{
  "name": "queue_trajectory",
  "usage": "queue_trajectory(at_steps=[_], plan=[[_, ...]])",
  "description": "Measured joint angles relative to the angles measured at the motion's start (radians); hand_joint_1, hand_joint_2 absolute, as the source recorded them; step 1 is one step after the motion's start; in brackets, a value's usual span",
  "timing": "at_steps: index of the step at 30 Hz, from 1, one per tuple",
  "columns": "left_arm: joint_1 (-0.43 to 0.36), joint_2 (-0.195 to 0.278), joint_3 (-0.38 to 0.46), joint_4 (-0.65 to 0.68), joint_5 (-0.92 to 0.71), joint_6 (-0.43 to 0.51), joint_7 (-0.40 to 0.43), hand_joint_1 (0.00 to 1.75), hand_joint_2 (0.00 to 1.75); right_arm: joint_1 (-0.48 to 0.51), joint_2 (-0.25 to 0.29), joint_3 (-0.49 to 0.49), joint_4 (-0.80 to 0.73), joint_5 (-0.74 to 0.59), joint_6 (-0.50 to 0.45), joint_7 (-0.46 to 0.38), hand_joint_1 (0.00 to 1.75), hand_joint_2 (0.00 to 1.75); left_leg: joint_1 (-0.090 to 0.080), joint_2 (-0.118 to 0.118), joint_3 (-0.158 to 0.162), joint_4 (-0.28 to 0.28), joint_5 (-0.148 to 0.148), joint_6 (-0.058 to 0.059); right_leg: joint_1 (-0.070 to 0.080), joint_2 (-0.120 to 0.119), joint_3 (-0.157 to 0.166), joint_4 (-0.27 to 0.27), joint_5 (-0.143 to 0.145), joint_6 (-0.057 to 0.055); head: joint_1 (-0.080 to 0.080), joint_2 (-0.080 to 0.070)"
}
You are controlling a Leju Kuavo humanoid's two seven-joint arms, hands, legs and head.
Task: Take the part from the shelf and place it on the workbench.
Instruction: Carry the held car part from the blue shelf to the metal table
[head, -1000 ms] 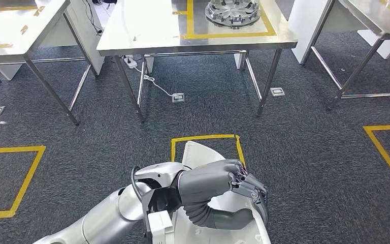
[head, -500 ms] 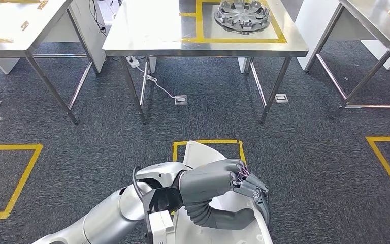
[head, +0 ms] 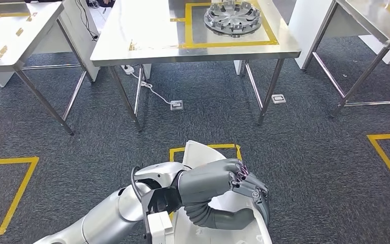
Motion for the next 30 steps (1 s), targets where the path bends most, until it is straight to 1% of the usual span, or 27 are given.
queue_trajectory(at_steps=[1, 2, 3, 4, 5, 6, 7, 8, 9, 10, 12, 13, 14, 15, 16, 17, 18, 19, 21, 22, 23, 24, 25, 27, 28, 29, 30], plan=[[-0.001, 0.000, 0.000, 0.000, 0.001, 0.000, 0.000, 1.75, 1.75, 0.000, 0.000, 0.000, 0.000, 0.000, 0.000, 0.004, 0.00, 0.00, -0.001, 0.001, 0.024, -0.073, 0.051, 0.005, 0.000, 0.001, 0.008, 0.000, -0.007, 0.003, 0.000, 0.000], [-0.002, 0.000, 0.000, 0.000, 0.002, 0.000, 0.001, 1.75, 1.75, 0.000, 0.000, 0.000, 0.000, 0.000, -0.001, 0.007, 0.00, 0.00, -0.003, 0.002, 0.046, -0.138, 0.082, 0.010, 0.001, 0.002, 0.016, 0.000, -0.013, 0.007, -0.001, 0.000], [-0.003, -0.001, 0.000, -0.001, 0.003, 0.000, 0.002, 1.75, 1.75, -0.001, 0.000, 0.000, 0.000, 0.000, -0.002, 0.010, 0.00, 0.00, -0.006, 0.002, 0.062, -0.183, 0.092, 0.015, 0.001, 0.003, 0.021, -0.001, -0.020, 0.012, -0.001, 0.000], [-0.003, -0.001, 0.000, -0.001, 0.005, 0.000, 0.004, 1.75, 1.75, -0.002, -0.001, 0.000, 0.000, 0.000, -0.003, 0.015, 0.00, 0.00, -0.008, 0.002, 0.070, -0.207, 0.089, 0.020, 0.002, 0.003, 0.025, -0.001, -0.024, 0.019, -0.001, 0.000], [-0.004, -0.003, 0.000, -0.002, 0.008, 0.000, 0.007, 1.75, 1.75, -0.002, -0.001, 0.000, 0.000, 0.000, -0.005, 0.024, 0.00, 0.00, -0.009, 0.001, 0.071, -0.210, 0.076, 0.026, 0.003, 0.003, 0.030, 0.001, -0.024, 0.027, -0.002, 0.000], [-0.004, -0.006, -0.001, -0.004, 0.010, 0.000, 0.011, 1.75, 1.75, -0.002, -0.002, 0.000, -0.001, 0.000, -0.008, 0.035, 0.00, 0.00, -0.008, 0.000, 0.079, -0.212, 0.079, 0.033, 0.003, 0.002, 0.034, 0.006, -0.025, 0.035, -0.002, 0.000], [-0.005, -0.008, -0.001, -0.006, 0.012, 0.000, 0.016, 1.75, 1.75, -0.002, -0.003, 0.000, -0.001, 0.000, -0.010, 0.046, 0.00, 0.00, -0.006, 0.000, 0.090, -0.216, 0.088, 0.041, 0.002, 0.002, 0.037, 0.018, -0.027, 0.041, -0.002, 0.000], [-0.007, -0.012, -0.001, -0.008, 0.013, 0.000, 0.022, 1.75, 1.75, -0.003, -0.003, 0.000, -0.002, 0.000, -0.010, 0.055, 0.00, 0.00, -0.004, 0.001, 0.101, -0.219, 0.093, 0.047, 0.002, 0.002, 0.030, 0.041, -0.036, 0.045, 0.000, 0.000], [-0.009, -0.014, -0.002, -0.009, 0.013, 0.000, 0.027, 1.75, 1.75, -0.004, -0.005, 0.000, -0.002, 0.000, -0.012, 0.061, 0.00, 0.00, -0.002, 0.002, 0.113, -0.220, 0.093, 0.052, 0.001, 0.001, 0.011, 0.080, -0.052, 0.049, 0.002, 0.000], [-0.011, -0.016, -0.002, -0.009, 0.014, 0.000, 0.032, 1.75, 1.75, -0.005, -0.007, 0.000, -0.003, 0.001, -0.012, 0.066, 0.00, 0.00, -0.003, 0.004, 0.119, -0.221, 0.089, 0.056, 0.001, 0.001, -0.022, 0.132, -0.075, 0.052, 0.005, 0.000], [-0.012, -0.018, -0.002, -0.009, 0.015, 0.000, 0.040, 1.75, 1.75, -0.003, -0.012, 0.000, -0.004, 0.003, -0.014, 0.074, 0.00, 0.00, -0.005, 0.002, 0.126, -0.220, 0.078, 0.060, 0.001, 0.001, -0.105, 0.243, -0.120, 0.056, 0.008, 0.000], [-0.012, -0.019, -0.003, -0.010, 0.016, 0.000, 0.042, 1.75, 1.75, -0.001, -0.015, 0.000, -0.004, 0.005, -0.014, 0.078, 0.00, 0.00, -0.006, 0.001, 0.131, -0.219, 0.071, 0.060, 0.001, 0.001, -0.135, 0.268, -0.127, 0.057, 0.008, 0.000], [-0.012, -0.019, -0.003, -0.010, 0.018, 0.000, 0.044, 1.75, 1.75, 0.001, -0.016, 0.000, -0.005, 0.006, -0.013, 0.079, 0.00, 0.00, -0.006, -0.001, 0.139, -0.219, 0.063, 0.059, 0.001, 0.001, -0.149, 0.260, -0.114, 0.058, 0.009, 0.000], [-0.012, -0.019, -0.003, -0.010, 0.018, 0.000, 0.044, 1.75, 1.75, 0.002, -0.018, 0.000, -0.005, 0.007, -0.013, 0.079, 0.00, 0.00, -0.006, -0.002, 0.149, -0.218, 0.054, 0.057, 0.001, 0.001, -0.144, 0.217, -0.080, 0.058, 0.009, 0.000], [-0.012, -0.019, -0.003, -0.010, 0.018, 0.000, 0.045, 1.75, 1.75, 0.003, -0.019, 0.000, -0.006, 0.007, -0.013, 0.079, 0.00, 0.00, -0.006, -0.002, 0.161, -0.218, 0.044, 0.054, 0.001, 0.000, -0.126, 0.149, -0.030, 0.057, 0.010, 0.000], [-0.012, -0.019, -0.002, -0.010, 0.019, 0.000, 0.045, 1.75, 1.75, 0.003, -0.021, 0.000, -0.006, 0.008, -0.013, 0.079, 0.00, 0.00, -0.006, -0.002, 0.173, -0.218, 0.035, 0.050, 0.002, -0.001, -0.108, 0.088, 0.013, 0.053, 0.010, 0.000], [-0.013, -0.019, -0.002, -0.010, 0.019, 0.000, 0.046, 1.75, 1.75, 0.002, -0.022, 0.000, -0.007, 0.008, -0.013, 0.080, 0.00, 0.00, -0.007, -0.002, 0.181, -0.218, 0.026, 0.046, 0.005, -0.004, -0.093, 0.041, 0.037, 0.047, 0.011, 0.000], [-0.013, -0.019, -0.002, -0.010, 0.019, 0.000, 0.047, 1.75, 1.75, 0.003, -0.023, 0.000, -0.007, 0.008, -0.013, 0.080, 0.00, 0.00, -0.008, -0.001, 0.186, -0.220, 0.019, 0.040, 0.008, -0.006, -0.084, 0.015, 0.051, 0.039, 0.011, 0.000], [-0.013, -0.019, -0.002, -0.013, 0.020, 0.002, 0.048, 1.75, 1.75, 0.004, -0.025, 0.000, -0.007, 0.011, -0.011, 0.081, 0.00, 0.00, -0.010, -0.002, 0.194, -0.216, 0.016, 0.028, 0.010, -0.007, -0.073, 0.006, 0.044, 0.024, 0.012, 0.000], [-0.013, -0.020, -0.002, -0.014, 0.020, 0.003, 0.049, 1.75, 1.75, 0.004, -0.025, 0.000, -0.008, 0.014, -0.010, 0.080, 0.00, 0.00, -0.010, -0.002, 0.192, -0.204, 0.018, 0.022, 0.007, -0.006, -0.064, 0.003, 0.045, 0.017, 0.012, 0.000], [-0.014, -0.019, -0.002, -0.015, 0.020, 0.004, 0.049, 1.75, 1.75, 0.004, -0.026, 0.000, -0.008, 0.016, -0.009, 0.079, 0.00, 0.00, -0.010, -0.002, 0.181, -0.174, 0.022, 0.017, 0.005, -0.005, -0.055, 0.001, 0.041, 0.011, 0.011, 0.000], [-0.014, -0.019, -0.002, -0.015, 0.020, 0.004, 0.050, 1.75, 1.75, 0.003, -0.026, 0.000, -0.008, 0.018, -0.008, 0.078, 0.00, 0.00, -0.008, -0.001, 0.155, -0.128, 0.019, 0.012, 0.003, -0.004, -0.045, -0.001, 0.035, 0.006, 0.009, 0.000], [-0.014, -0.019, -0.002, -0.015, 0.020, 0.004, 0.050, 1.75, 1.75, 0.003, -0.026, 0.000, -0.008, 0.020, -0.007, 0.077, 0.00, 0.00, -0.006, -0.001, 0.115, -0.068, 0.007, 0.006, 0.002, -0.004, -0.036, -0.002, 0.028, 0.002, 0.008, 0.000], [-0.013, -0.019, -0.002, -0.015, 0.020, 0.004, 0.050, 1.75, 1.75, 0.002, -0.026, 0.000, -0.008, 0.021, -0.006, 0.076, 0.00, 0.00, -0.001, 0.000, 0.027, 0.049, -0.045, -0.001, 0.001, -0.003, -0.017, -0.002, 0.009, -0.001, 0.006, 0.000], [-0.013, -0.019, -0.002, -0.015, 0.020, 0.004, 0.050, 1.75, 1.75, 0.003, -0.026, 0.000, -0.008, 0.021, -0.005, 0.076, 0.00, 0.00, 0.000, 0.000, -0.006, 0.079, -0.068, -0.003, 0.001, -0.002, -0.005, -0.002, -0.002, 0.000, 0.006, 0.000], [-0.013, -0.019, -0.002, -0.015, 0.020, 0.004, 0.050, 1.75, 1.75, 0.003, -0.026, 0.000, -0.008, 0.021, -0.005, 0.076, 0.00, 0.00, 0.001, 0.000, -0.024, 0.078, -0.074, -0.004, 0.000, -0.001, 0.008, -0.002, -0.012, 0.001, 0.006, 0.000], [-0.013, -0.019, -0.002, -0.015, 0.020, 0.004, 0.051, 1.75, 1.75, 0.002, -0.026, 0.000, -0.008, 0.021, -0.004, 0.075, 0.00, 0.00, 0.001, 0.000, -0.026, 0.046, -0.057, -0.004, 0.000, 0.000, 0.024, -0.002, -0.024, 0.002, 0.005, 0.000]])
